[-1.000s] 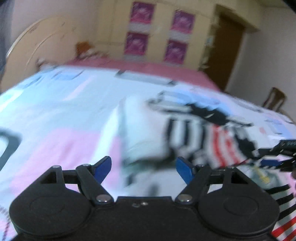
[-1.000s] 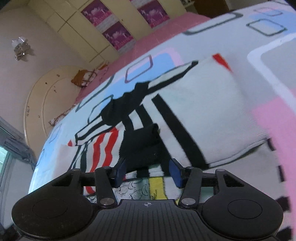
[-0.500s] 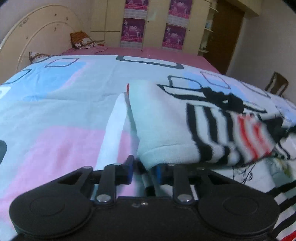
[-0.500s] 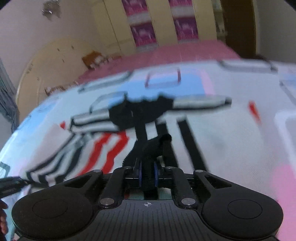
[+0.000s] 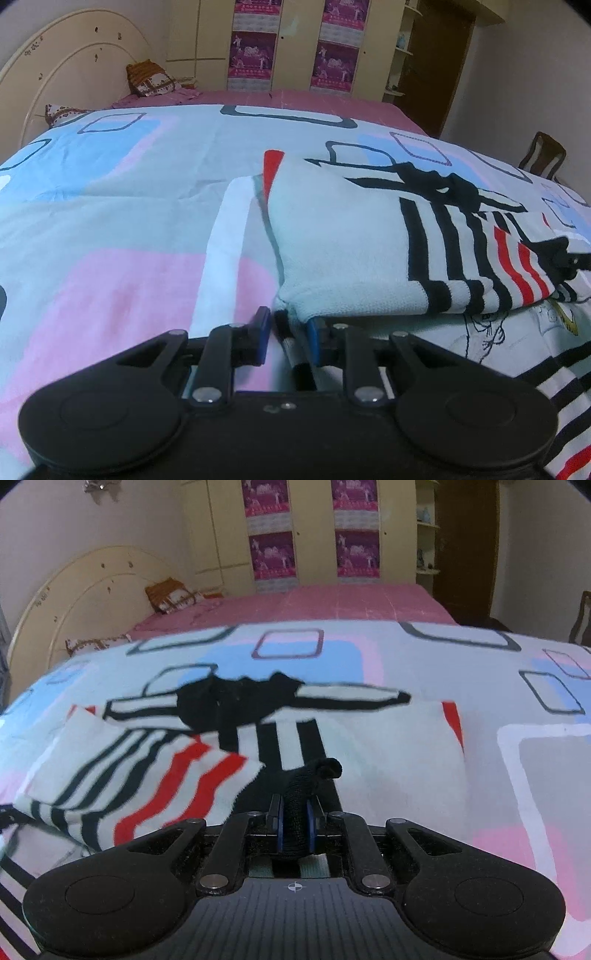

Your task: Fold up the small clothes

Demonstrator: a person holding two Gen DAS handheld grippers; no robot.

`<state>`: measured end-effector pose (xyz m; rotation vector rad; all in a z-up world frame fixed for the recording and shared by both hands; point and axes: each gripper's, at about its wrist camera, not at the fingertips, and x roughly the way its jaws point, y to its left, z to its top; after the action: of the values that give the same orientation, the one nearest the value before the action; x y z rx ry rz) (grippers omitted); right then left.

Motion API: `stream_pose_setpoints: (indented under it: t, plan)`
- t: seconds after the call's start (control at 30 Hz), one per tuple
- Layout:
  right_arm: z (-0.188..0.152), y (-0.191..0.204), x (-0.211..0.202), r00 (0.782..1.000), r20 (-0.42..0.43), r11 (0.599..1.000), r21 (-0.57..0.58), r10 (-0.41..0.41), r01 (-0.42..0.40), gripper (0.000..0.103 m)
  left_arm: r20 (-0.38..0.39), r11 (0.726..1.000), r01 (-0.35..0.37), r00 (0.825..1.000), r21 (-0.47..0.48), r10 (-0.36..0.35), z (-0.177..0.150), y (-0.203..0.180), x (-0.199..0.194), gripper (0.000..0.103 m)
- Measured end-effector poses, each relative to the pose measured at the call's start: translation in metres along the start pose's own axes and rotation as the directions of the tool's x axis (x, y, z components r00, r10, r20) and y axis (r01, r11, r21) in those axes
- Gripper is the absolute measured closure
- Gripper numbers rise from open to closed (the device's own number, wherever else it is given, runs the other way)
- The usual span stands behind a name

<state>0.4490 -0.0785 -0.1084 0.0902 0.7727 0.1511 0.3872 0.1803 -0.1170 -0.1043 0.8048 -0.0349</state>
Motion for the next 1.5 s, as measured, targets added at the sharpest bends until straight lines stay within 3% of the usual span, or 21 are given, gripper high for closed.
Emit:
stream_pose_setpoints:
  t: [0.07,0.13,0.2,0.23,0.27,0.33,0.4,0.43,0.53,0.6,0.67,0.77,0.87,1.0,1.07,1.13,1.2,1.27,1.37,1.5]
  plan:
    - [-0.003,-0.002,0.004,1.0,-0.028,1.0,0.021,-0.002,0.003,0.092,-0.006,1.0,0.003,1.0,0.005,-0.003,0.001,0.0,0.001,0.081]
    - [-0.005,-0.005,0.007,0.998,-0.061,0.999,0.036,0.003,-0.001,0.092,-0.004,1.0,0.01,1.0,-0.002,-0.01,0.001,0.001,-0.001,0.075]
    - [-0.002,-0.006,-0.004,0.999,-0.052,0.999,0.041,-0.009,0.011,0.087,0.016,1.0,0.017,1.0,-0.017,-0.017,-0.002,0.007,-0.013,0.043]
    - [0.0,-0.007,-0.014,0.999,-0.032,0.998,0.046,-0.03,0.032,0.063,0.04,1.0,0.015,0.999,-0.017,-0.015,-0.005,0.01,-0.022,0.036]
    - [0.002,-0.008,-0.027,0.998,0.004,0.997,0.049,-0.065,0.064,0.046,0.085,1.0,0.01,0.996,-0.022,-0.008,-0.008,0.013,-0.036,0.03]
    - [0.006,-0.009,-0.047,0.998,0.056,0.998,0.053,-0.022,0.019,0.046,0.156,0.999,0.01,0.988,-0.044,-0.003,-0.006,0.01,-0.057,0.031]
    - [0.008,0.003,-0.047,0.999,0.049,0.999,0.033,0.024,-0.026,0.058,0.184,0.998,0.057,0.982,-0.029,-0.051,0.0,-0.008,-0.058,0.031]
    - [0.008,0.013,-0.04,0.998,0.026,0.999,0.012,0.05,-0.05,0.07,0.173,0.997,0.08,0.982,0.007,-0.08,0.005,-0.023,-0.051,0.032]
    - [0.0,0.044,-0.003,0.992,-0.069,0.994,-0.017,0.109,-0.111,0.079,0.101,0.99,0.092,0.99,0.104,-0.103,0.012,-0.062,-0.015,0.034]
    - [-0.011,0.051,0.017,0.99,-0.116,0.996,-0.033,0.08,-0.084,0.079,-0.025,0.984,0.053,0.998,0.17,-0.049,0.007,-0.077,0.019,0.032]
    - [-0.007,0.052,0.014,0.988,-0.132,0.996,-0.045,0.077,-0.083,0.079,-0.03,0.977,0.056,0.998,0.208,-0.051,0.01,-0.082,0.017,0.031]
    - [0.009,0.037,0.009,0.994,-0.082,0.997,-0.02,0.074,-0.076,0.079,0.0,0.985,0.125,0.992,0.117,-0.126,0.028,-0.066,0.014,0.031]
    - [0.029,0.018,0.029,0.997,-0.069,1.0,0.009,0.024,-0.024,0.079,0.03,0.988,0.152,0.988,0.039,-0.153,0.062,-0.046,0.036,0.033]
    - [0.055,0.0,0.06,0.998,-0.065,1.0,0.024,0.02,-0.019,0.079,0.048,0.992,0.125,0.991,-0.011,-0.124,0.103,-0.025,0.081,0.036]
    - [0.058,-0.006,0.071,0.997,-0.083,1.0,0.01,0.001,-0.001,0.079,-0.001,0.995,0.097,0.995,-0.019,-0.097,0.112,-0.012,0.107,0.04]
    - [0.055,-0.018,0.08,0.995,-0.096,0.999,0.032,-0.039,0.042,0.079,0.011,0.993,0.114,0.993,-0.023,-0.114,0.109,-0.005,0.113,0.038]
    - [0.057,-0.021,0.077,0.995,-0.097,0.998,0.051,-0.038,0.043,0.079,0.005,0.993,0.111,0.994,0.025,-0.112,0.111,-0.007,0.105,0.042]
    - [0.061,-0.009,0.071,0.995,-0.074,0.997,0.034,-0.061,0.063,0.079,0.054,0.995,0.091,0.994,0.036,-0.093,0.109,-0.009,0.083,0.043]
    - [0.065,0.017,0.056,0.999,-0.014,0.997,0.055,0.047,-0.047,0.079,0.108,0.986,0.167,0.98,0.022,-0.169,0.102,-0.03,0.059,0.033]
    - [0.058,0.081,0.069,0.982,-0.066,0.983,-0.044,0.177,-0.18,0.079,0.072,0.972,0.22,0.971,0.082,-0.226,0.086,-0.079,0.059,0.033]
